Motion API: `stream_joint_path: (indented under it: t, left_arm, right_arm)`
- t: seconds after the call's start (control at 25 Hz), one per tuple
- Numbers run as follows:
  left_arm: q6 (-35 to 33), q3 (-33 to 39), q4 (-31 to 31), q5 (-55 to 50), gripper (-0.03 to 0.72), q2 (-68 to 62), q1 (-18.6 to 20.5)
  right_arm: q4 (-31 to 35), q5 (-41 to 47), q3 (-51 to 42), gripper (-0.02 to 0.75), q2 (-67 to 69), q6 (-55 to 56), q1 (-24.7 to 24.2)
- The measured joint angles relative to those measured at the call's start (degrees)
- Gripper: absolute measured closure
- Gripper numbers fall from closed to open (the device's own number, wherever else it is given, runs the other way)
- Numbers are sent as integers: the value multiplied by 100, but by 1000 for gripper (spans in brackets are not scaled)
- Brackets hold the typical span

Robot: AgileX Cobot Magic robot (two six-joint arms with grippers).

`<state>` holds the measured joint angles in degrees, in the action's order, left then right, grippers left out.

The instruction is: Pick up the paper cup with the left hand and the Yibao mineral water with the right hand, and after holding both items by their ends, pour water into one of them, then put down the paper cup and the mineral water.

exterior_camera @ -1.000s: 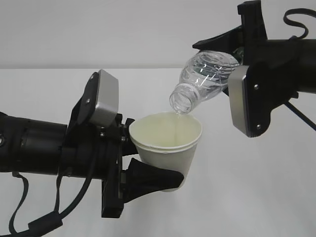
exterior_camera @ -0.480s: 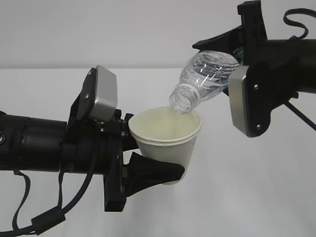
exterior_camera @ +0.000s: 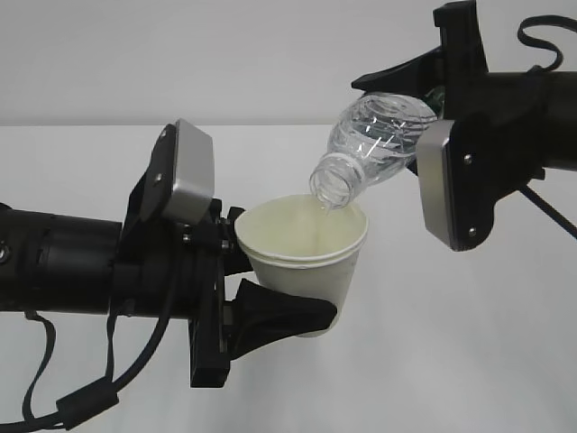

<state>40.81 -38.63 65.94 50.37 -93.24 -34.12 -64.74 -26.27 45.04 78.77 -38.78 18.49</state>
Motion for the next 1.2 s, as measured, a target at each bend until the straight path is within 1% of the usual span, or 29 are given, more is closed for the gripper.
stream_joint_path:
  t: [1.2]
  left_arm:
    - [-22,0,0,0,260,0,0]
  right_arm:
    - [-35,0,102,324,0,-11,0]
